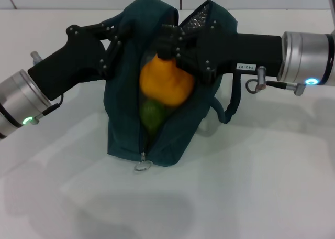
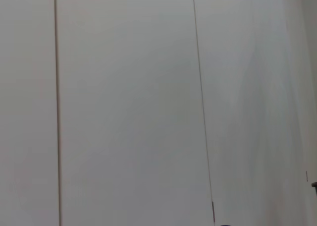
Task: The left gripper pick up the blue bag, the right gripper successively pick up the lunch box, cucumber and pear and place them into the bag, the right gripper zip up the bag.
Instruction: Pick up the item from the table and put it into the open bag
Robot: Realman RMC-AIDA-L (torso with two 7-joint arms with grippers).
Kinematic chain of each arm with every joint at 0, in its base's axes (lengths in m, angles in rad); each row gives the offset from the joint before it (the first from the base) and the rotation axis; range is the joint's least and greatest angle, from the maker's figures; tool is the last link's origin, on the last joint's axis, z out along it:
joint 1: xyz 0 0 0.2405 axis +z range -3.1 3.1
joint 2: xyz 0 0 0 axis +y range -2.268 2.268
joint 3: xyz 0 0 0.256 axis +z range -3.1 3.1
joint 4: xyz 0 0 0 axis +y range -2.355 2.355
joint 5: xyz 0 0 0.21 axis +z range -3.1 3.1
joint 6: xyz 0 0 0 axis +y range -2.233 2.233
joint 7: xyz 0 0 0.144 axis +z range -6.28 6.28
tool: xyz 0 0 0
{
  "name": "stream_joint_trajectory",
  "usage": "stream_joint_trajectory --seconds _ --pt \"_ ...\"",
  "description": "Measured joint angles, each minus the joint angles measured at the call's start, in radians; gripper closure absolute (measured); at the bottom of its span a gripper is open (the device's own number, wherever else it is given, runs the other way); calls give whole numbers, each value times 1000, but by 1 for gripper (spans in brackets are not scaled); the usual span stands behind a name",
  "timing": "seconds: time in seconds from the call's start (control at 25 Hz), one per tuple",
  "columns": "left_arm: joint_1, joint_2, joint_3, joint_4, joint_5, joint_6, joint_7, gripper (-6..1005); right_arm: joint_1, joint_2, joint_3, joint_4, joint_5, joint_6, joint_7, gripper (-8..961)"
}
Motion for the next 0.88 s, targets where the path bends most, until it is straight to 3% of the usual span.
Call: stream_joint_trajectory --seconds 0.36,0.76,0.88 --pt "-2 0 -2 1 0 -2 0 956 3 -15 1 0 -38 -3 44 820" --pt "-3 -1 -1 1 0 -21 0 955 -1 -14 5 2 -40 15 46 810" --pt "-4 -1 1 -2 0 -31 0 955 -6 -3 34 6 -40 14 42 807"
